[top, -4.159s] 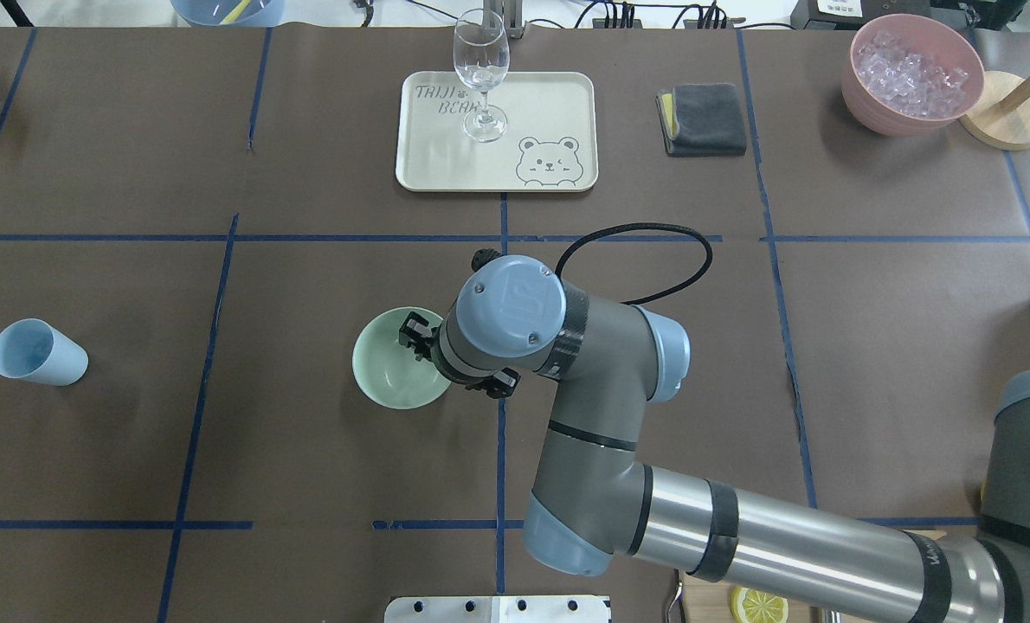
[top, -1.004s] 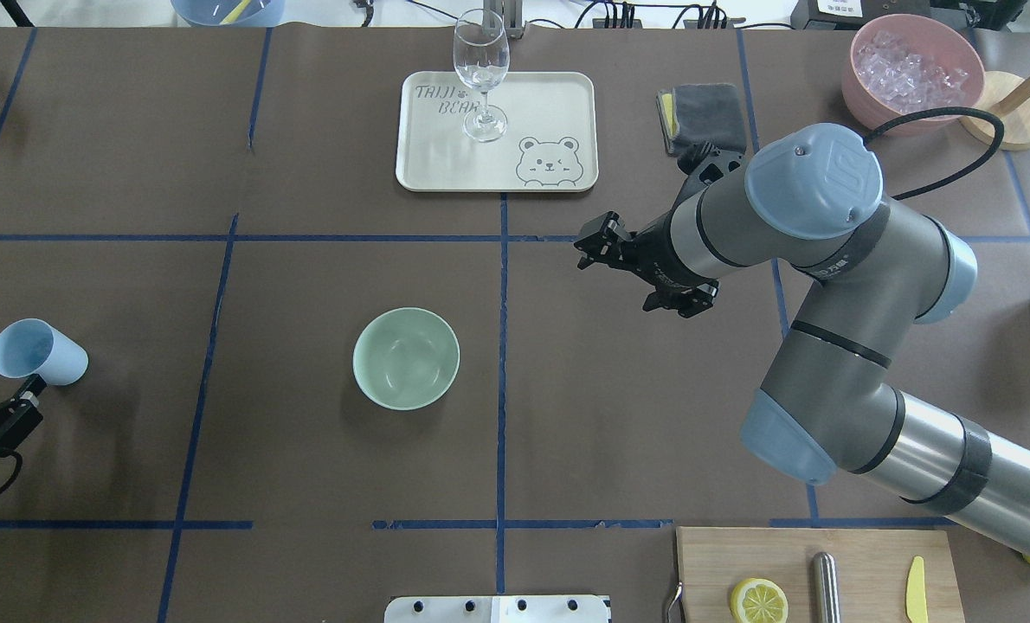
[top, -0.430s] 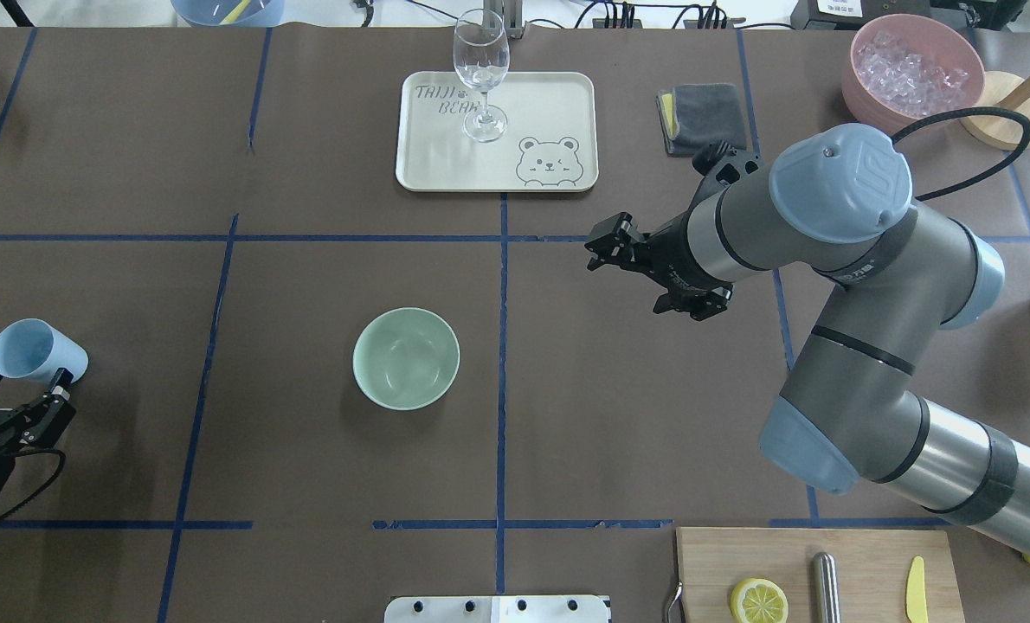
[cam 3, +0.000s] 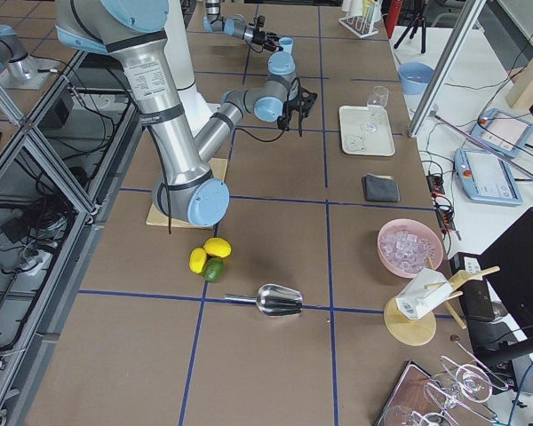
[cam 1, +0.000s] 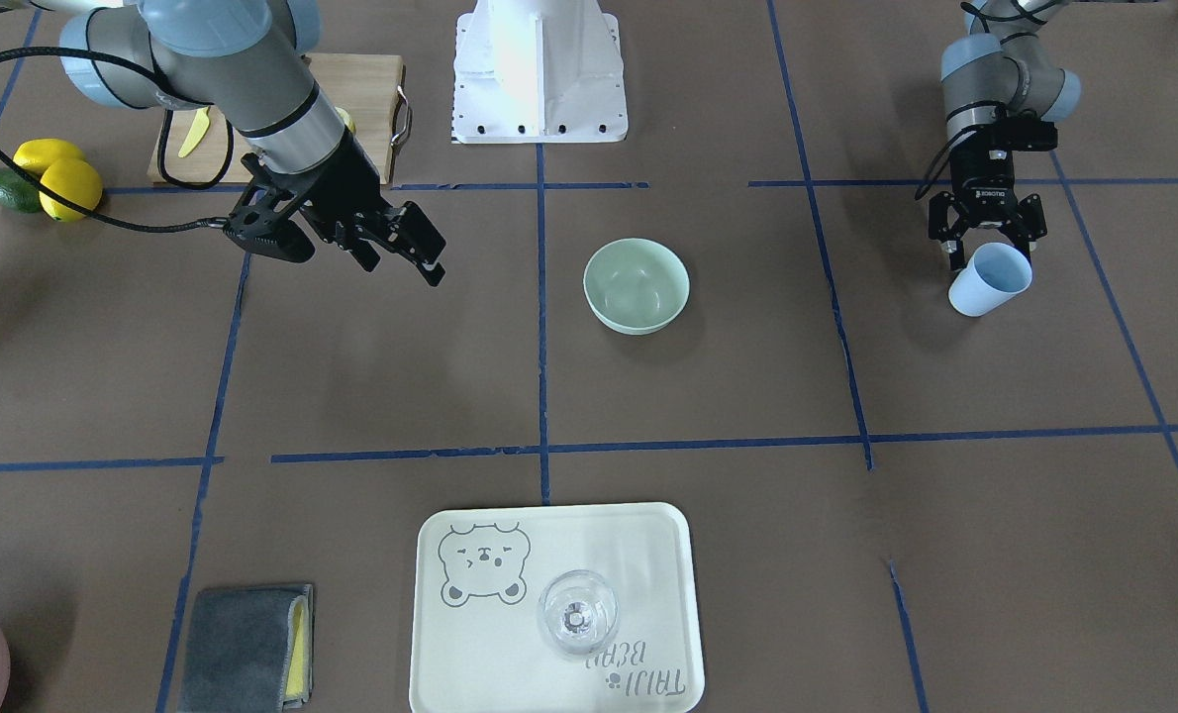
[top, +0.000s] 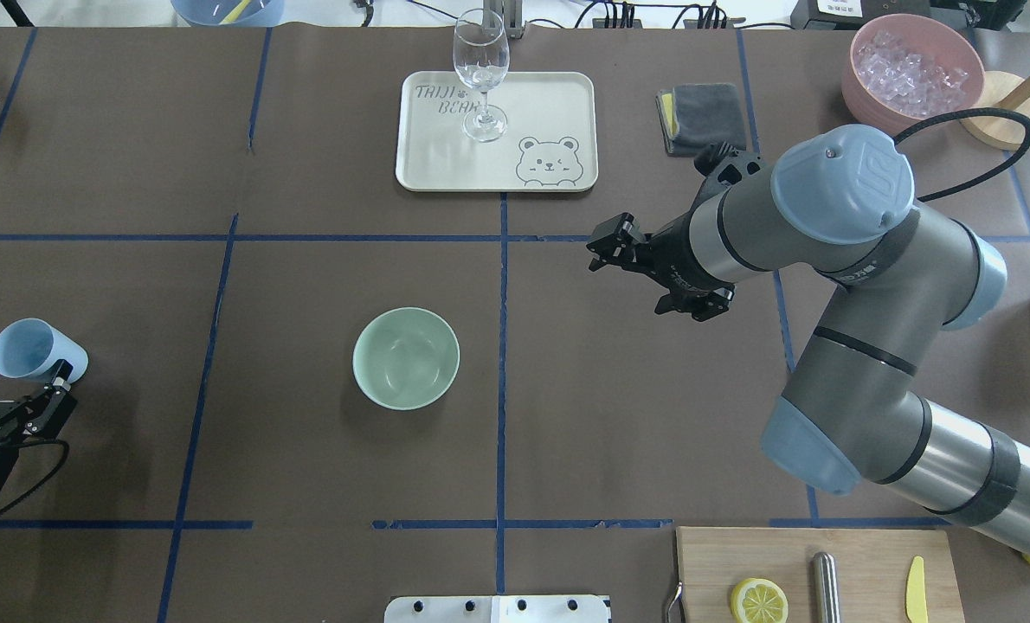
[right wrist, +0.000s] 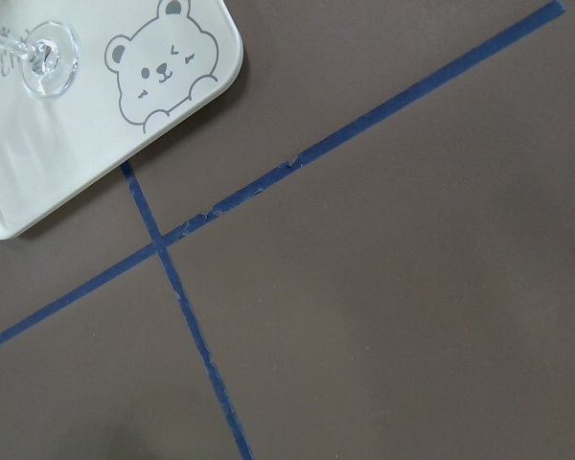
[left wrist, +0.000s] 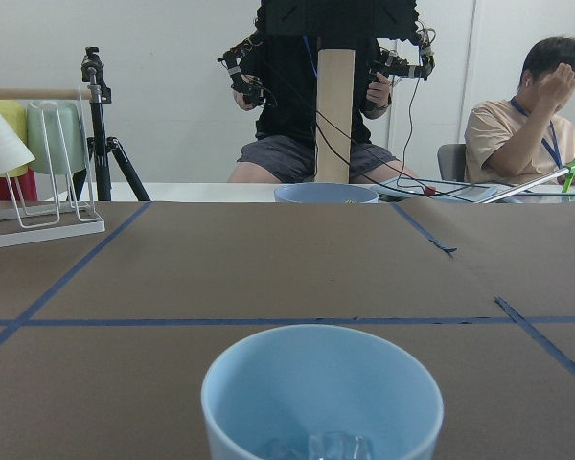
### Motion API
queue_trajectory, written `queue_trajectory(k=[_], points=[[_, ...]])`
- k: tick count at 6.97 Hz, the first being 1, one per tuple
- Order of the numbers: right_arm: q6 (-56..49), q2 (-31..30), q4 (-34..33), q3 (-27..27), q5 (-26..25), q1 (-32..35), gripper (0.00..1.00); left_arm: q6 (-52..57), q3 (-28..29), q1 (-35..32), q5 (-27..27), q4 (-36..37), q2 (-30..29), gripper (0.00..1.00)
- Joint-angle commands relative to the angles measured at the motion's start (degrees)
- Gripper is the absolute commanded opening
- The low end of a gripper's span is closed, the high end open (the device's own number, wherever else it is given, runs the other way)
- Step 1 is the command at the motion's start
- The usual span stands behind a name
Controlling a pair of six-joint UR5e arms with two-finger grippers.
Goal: Pour ice into bowl
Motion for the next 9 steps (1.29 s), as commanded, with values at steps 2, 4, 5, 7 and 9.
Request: queue_trajectory(k=[2,4,5,7,9], points=[[-0.1,0.0,0.0,0.0,0.1,0.0,1.0,1.7,1.8,-3.0,-2.2,0.2,-2.8,1.0],[-0.1,0.0,0.0,0.0,0.2,0.0,1.0,1.8,3.4,-4.7,-2.5,0.6,-4.4,1.0],[0.0,0.0,0.0,0.0,0.2,0.0,1.0,1.8,3.7,-5.5,-3.3,0.8,-4.5,1.0],[0.0,0.1,0.0,0.1,0.2,-0.1,1.0,1.8,3.8,-5.8,-3.8,1.0,-5.2,1.0],[0.0,0.1,0.0,0.1,0.2,0.0,1.0,1.8,3.9,-5.8,-3.8,1.3,-5.6,0.84]])
